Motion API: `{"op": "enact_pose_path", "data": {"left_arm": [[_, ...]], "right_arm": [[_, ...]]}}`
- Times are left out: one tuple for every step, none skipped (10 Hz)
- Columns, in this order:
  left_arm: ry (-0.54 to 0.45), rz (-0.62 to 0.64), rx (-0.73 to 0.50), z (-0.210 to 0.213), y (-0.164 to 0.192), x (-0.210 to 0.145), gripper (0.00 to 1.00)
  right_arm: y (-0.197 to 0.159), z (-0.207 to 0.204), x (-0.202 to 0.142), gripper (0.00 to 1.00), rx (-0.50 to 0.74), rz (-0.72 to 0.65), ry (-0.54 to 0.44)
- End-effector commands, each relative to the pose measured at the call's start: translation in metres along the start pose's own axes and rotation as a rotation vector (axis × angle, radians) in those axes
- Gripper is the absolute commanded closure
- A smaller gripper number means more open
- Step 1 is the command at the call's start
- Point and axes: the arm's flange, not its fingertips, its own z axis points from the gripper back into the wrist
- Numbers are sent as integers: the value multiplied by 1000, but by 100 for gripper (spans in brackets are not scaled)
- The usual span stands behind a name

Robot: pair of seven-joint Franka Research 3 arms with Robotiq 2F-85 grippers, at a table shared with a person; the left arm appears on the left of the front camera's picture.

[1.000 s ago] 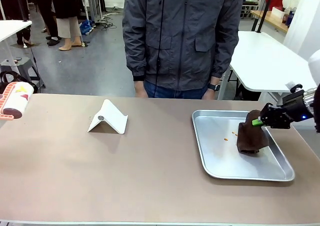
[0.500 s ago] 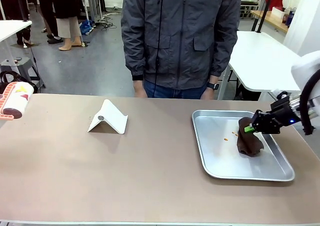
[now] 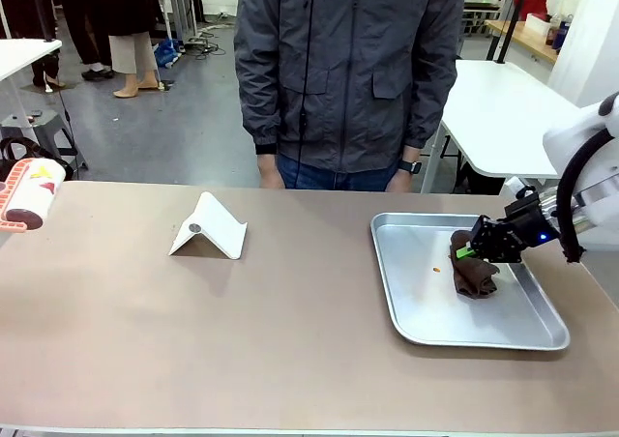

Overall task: Clean the surface of the table.
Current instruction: Clean the area not pointed to by the person.

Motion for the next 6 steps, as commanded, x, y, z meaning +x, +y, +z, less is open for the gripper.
{"op": "enact_pose_path", "data": {"left_arm": [[-5,7,1,-1,-5,-2,78],[-5,7,1,-1,-5,-2,78],[-5,7,1,-1,-5,-2,78],[-5,7,1,-1,-5,-2,78],[-5,7,1,-1,-5,-2,78],[-5,7,1,-1,-5,-2,78]], "right_arm": [[6,-29,1,100,40,-16,37],[11,-35,-1,100,57,-6,52],[16,-41,-2,100,75,1,58],[21,-48,-5,100,92,12,73],[26,-56,-8,100,107,24,88],[32,-64,-10,100,113,46,105]]}}
